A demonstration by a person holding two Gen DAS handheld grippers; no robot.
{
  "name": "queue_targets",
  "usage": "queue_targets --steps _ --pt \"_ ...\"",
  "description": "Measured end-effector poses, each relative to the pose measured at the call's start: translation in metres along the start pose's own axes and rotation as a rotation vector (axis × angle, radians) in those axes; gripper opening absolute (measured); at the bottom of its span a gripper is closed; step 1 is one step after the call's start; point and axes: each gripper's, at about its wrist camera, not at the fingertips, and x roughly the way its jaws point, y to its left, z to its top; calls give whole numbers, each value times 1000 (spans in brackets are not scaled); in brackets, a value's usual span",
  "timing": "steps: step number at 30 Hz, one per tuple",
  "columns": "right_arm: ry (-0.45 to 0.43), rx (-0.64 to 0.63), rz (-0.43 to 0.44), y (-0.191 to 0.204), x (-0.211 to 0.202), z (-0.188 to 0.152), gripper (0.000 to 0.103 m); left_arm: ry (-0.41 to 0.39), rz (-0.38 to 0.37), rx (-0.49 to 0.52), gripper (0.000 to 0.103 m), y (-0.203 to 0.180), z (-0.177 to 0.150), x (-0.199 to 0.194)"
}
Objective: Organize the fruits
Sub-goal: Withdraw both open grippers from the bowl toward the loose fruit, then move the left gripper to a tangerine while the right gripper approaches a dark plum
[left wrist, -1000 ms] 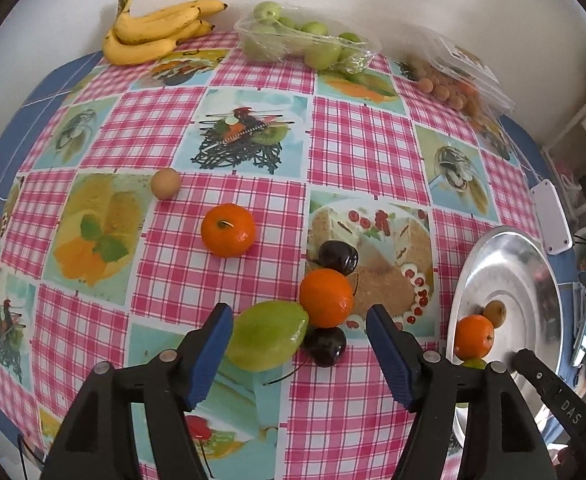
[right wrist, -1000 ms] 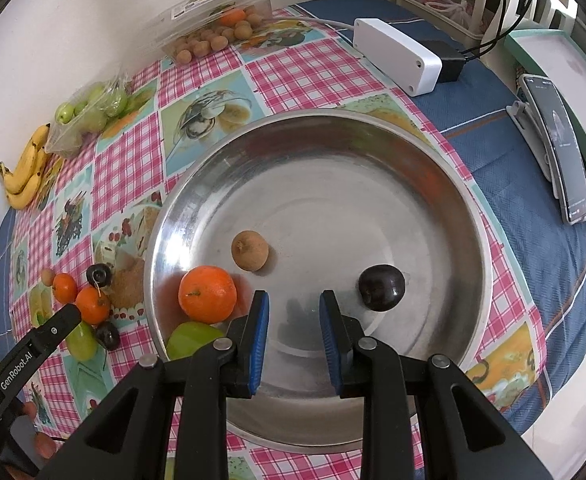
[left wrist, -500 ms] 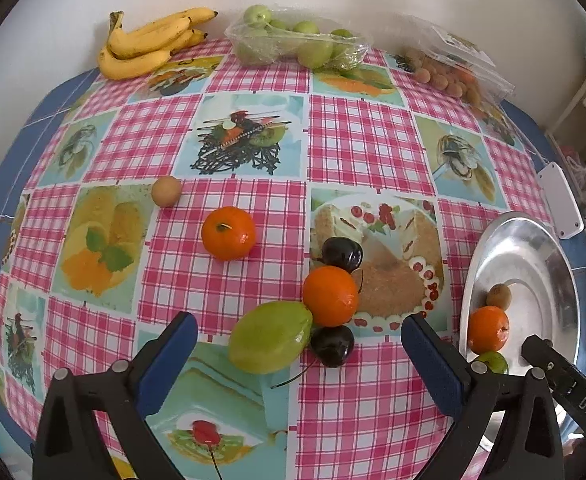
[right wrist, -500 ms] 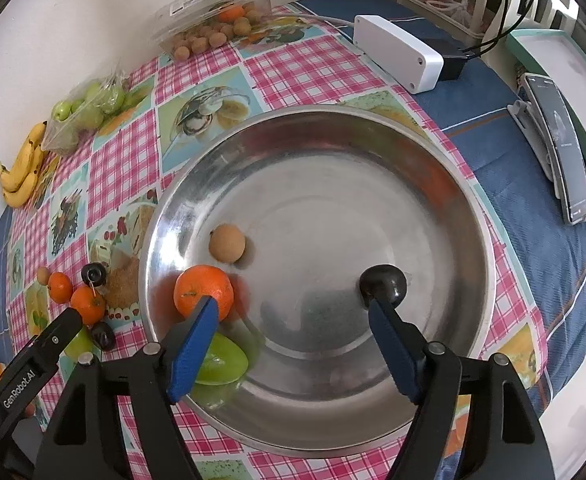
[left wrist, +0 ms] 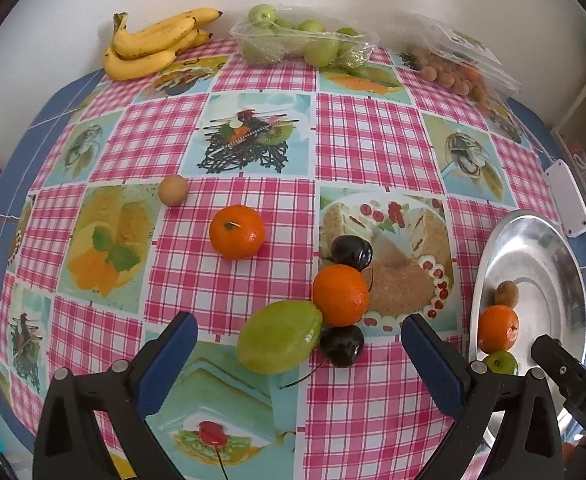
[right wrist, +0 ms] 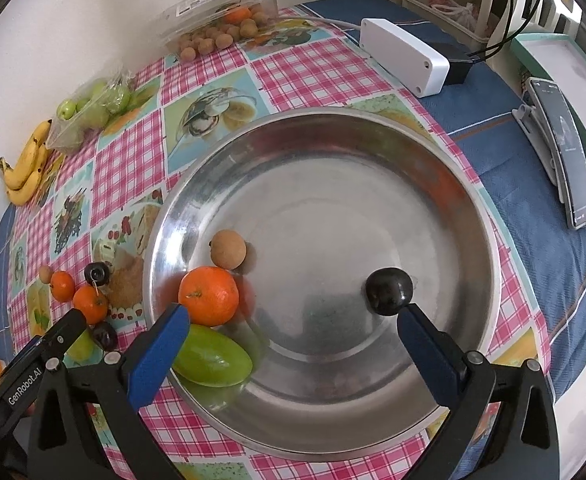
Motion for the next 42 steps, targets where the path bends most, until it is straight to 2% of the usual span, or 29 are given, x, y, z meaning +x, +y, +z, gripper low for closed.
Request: queue_targets --steps 13,18,27,34,42 --pt "0 -7 -6 1 0 -1 103 -2 -23 32 103 -3 0 -3" --pt "-15 -15 23 4 -4 -1 103 -17 -20 32 103 2 3 -7" --pt "-61 -25 76 15 -16 -2 103 -46 -17 19 103 23 13 -15" --pt "-112 -14 108 30 -29 -1 103 -36 -25 9 103 40 21 -14" --pt "-95 -52 119 60 -28 2 103 -67 -23 -33 103 61 29 -18"
